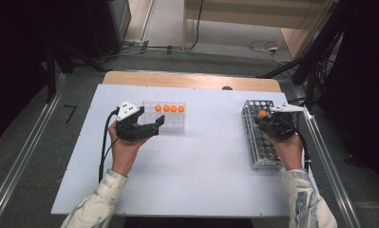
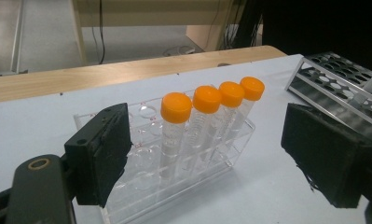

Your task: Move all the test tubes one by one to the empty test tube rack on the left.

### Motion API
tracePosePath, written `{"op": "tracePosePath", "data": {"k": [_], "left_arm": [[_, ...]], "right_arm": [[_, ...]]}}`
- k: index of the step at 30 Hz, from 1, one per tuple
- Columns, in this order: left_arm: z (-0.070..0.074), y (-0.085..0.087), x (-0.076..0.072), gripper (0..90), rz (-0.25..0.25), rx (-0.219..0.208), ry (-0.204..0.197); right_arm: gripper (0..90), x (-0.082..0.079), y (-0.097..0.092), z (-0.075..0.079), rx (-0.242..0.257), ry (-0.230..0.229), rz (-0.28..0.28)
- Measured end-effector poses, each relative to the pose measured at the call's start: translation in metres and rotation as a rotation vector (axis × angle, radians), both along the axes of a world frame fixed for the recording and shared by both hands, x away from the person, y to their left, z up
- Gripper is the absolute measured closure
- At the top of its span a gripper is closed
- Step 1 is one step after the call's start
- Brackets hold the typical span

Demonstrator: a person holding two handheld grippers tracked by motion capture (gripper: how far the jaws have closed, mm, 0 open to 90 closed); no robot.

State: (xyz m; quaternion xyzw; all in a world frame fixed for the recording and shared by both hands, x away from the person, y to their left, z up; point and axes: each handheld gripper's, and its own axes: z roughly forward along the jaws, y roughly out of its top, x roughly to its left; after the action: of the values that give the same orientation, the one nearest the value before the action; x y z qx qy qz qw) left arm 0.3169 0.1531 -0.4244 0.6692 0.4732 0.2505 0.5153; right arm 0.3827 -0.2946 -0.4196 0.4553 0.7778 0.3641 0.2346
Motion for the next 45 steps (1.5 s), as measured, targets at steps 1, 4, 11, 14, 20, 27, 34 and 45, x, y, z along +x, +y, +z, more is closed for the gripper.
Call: {"op": "tracePosePath", "data": {"k": [1, 4, 11, 14, 20, 27, 34, 45], "left_arm": [[0.0, 0.0, 0.0, 15.8, 0.001, 0.0, -0.001], [0.0, 0.0, 0.0, 15.4, 0.003, -0.004, -0.001], [0.001, 0.001, -0.001, 15.4, 0.0, -0.006, -0.005], [0.002, 0.001, -0.002, 15.5, -0.002, -0.009, -0.009], [0.004, 0.0, -0.004, 15.7, -0.006, -0.015, -0.017], [0.005, -0.005, -0.006, 16.0, -0.02, -0.018, -0.025], [0.006, -0.011, -0.009, 16.2, -0.048, -0.009, -0.031], [0.014, -0.035, -0.024, 24.9, -0.177, -0.022, -0.072]], "right_arm": [[71.4, -0.001, 0.0, 0.002, 0.002, -0.003, -0.001], [71.6, -0.003, -0.001, 0.008, 0.005, -0.025, 0.0], [71.7, -0.013, -0.002, 0.031, 0.026, -0.085, 0.001], [71.8, -0.019, -0.001, 0.04, 0.031, -0.114, 0.011], [71.8, -0.03, 0.008, 0.047, 0.033, -0.14, 0.053], [71.8, -0.041, 0.04, 0.044, 0.044, -0.127, 0.16], [71.8, -0.047, 0.094, 0.027, 0.043, -0.08, 0.303], [71.8, -0.052, 0.177, 0.004, 0.022, -0.017, 0.463]]}}
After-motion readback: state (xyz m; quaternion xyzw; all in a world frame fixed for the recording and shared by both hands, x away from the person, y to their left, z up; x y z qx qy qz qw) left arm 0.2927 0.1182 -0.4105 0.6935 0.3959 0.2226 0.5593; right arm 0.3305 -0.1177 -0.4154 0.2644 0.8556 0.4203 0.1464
